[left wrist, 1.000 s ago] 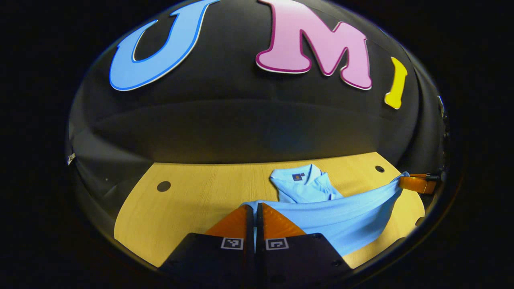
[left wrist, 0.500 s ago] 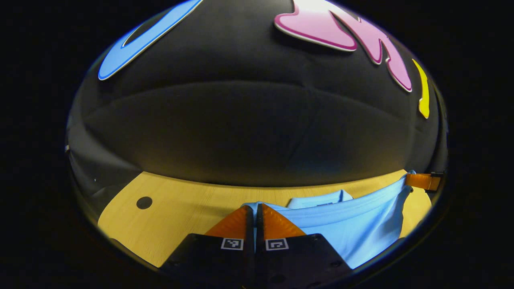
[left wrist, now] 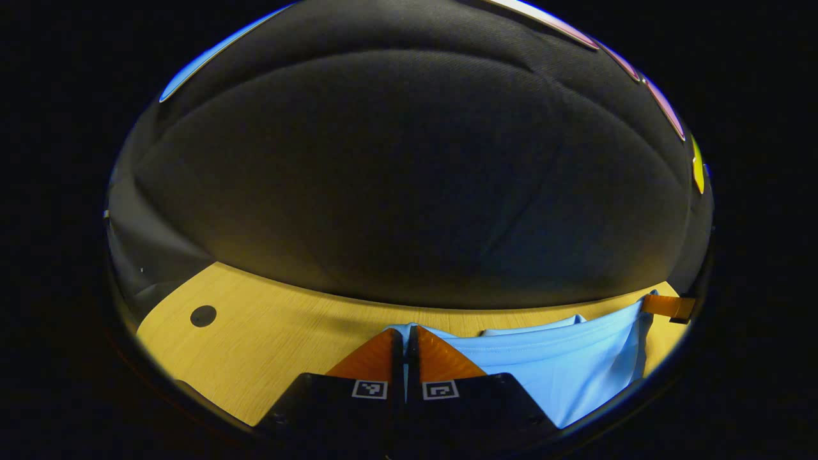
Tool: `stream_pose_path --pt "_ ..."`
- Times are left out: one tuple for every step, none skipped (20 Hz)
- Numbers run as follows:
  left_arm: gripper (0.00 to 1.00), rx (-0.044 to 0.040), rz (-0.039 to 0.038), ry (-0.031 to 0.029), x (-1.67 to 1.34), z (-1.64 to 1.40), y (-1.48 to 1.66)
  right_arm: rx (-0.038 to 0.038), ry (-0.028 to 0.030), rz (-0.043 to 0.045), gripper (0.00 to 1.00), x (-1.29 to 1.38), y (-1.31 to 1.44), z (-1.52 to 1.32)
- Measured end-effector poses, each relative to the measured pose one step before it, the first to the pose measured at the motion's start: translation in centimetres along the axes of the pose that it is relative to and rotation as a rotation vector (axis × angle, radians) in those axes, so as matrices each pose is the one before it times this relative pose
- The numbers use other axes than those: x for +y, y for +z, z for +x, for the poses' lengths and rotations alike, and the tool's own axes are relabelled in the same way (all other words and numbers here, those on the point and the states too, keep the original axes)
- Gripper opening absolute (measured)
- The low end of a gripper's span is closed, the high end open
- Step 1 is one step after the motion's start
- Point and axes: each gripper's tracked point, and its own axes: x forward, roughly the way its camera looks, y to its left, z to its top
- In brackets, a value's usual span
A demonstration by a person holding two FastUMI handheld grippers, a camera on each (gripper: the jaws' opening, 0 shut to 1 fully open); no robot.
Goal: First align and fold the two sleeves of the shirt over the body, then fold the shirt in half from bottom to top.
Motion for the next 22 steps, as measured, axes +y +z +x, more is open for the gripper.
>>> stream_pose_path --pt "0.05 0.00851 0.0096 0.00774 0.079 0.185 -0.267 0.00971 -0.00501 -0.00318 0.05 -0.08 -0.445 0.591" --pt "0.05 0.01157 0.0101 0.00344 -0.055 0.249 -0.301 0.00992 -0.00846 -0.00551 0.05 -0.095 -0.343 0.403" --pt "0.05 0.01205 0.00691 0.00229 -0.047 0.306 -0.271 0.00473 -0.00925 -0.00308 0.05 -0.072 -0.309 0.243" --pt "0.05 0.01067 0.00116 -0.00175 -0.059 0.083 -0.112 0.00501 -0.01201 -0.00453 0.05 0.154 -0.43 0.324" --pt "0.06 0.00868 -0.00199 -0.00407 -0.004 0.004 -0.022 0.00685 -0.00958 -0.00057 0.05 0.012 -0.292 0.185" --pt "0.06 0.00615 -0.00111 -0.00094 -0.014 -0.118 -0.177 0.00864 -0.00668 0.00259 0.05 0.058 -0.329 0.06" --pt "0.08 0.00834 0.0014 -0.00322 0.041 0.173 -0.278 0.00811 -0.0076 0.00075 0.05 -0.288 -0.021 -0.105" --pt "0.13 0.01256 0.00446 -0.00462 -0.038 0.183 -0.339 0.00594 -0.00146 0.0007 0.07 -0.037 -0.062 0.122" --pt "0.14 0.0158 0.0065 -0.00093 0.09 0.163 -0.617 0.00429 -0.00176 0.00164 0.1 -0.043 -0.315 0.297" --pt "0.19 0.01327 0.00547 0.00134 0.032 0.13 -0.388 0.00387 -0.00669 0.00121 0.12 -0.249 -0.201 0.135" --pt "0.24 -0.00364 -0.0022 0.00199 -0.001 -0.084 -0.083 0.00332 -0.00287 0.00634 0.17 -0.314 -0.062 -0.305" --pt "0.35 0.00006 -0.00276 -0.00727 -0.136 -0.076 -0.019 0.00509 0.00244 0.01043 0.14 -0.073 -0.092 0.03" --pt "0.46 0.00572 -0.00583 -0.01141 -0.304 -0.167 0.019 0.01005 -0.00029 0.01137 0.36 -0.085 -0.205 -0.038" --pt "0.58 0.01027 -0.00261 -0.00591 -0.201 -0.075 -0.172 0.00744 -0.00199 0.01004 0.32 -0.004 -0.172 0.023" --pt "0.69 0.01055 0.00086 -0.00261 0.068 -0.091 -0.308 0.00203 -0.00358 0.00137 0.48 -0.136 0.062 -0.024" --pt "0.85 0.00837 0.00488 0.0004 -0.001 -0.012 -0.096 -0.00417 -0.00296 -0.0047 0.42 -0.251 0.195 -0.177" --pt "0.86 0.00099 0.00731 0.00487 -0.017 -0.131 -0.016 -0.00833 0.00077 -0.00567 0.51 -0.095 0.414 -0.113" --pt "0.88 -0.00534 0.00498 0.00539 0.012 -0.154 0.322 -0.00961 0.00077 -0.00485 0.64 0.025 0.27 -0.102" --pt "0.89 -0.01238 0.00094 0.00432 0.014 -0.208 0.463 -0.00645 0.00198 0.00062 0.59 0.059 0.399 -0.16" --pt "0.89 -0.0144 -0.00496 0.00254 -0.038 -0.286 0.59 -0.00315 0.00469 0.00428 0.69 0.177 0.124 -0.262" --pt "0.89 -0.01214 -0.0067 -0.00066 -0.057 -0.29 0.52 0.00023 0.00524 0.00283 0.72 0.083 0.241 -0.209" --pt "0.92 -0.0081 -0.00388 -0.00124 -0.07 -0.354 0.508 -0.00059 0.00176 -0.00371 0.75 0.013 0.176 -0.43"
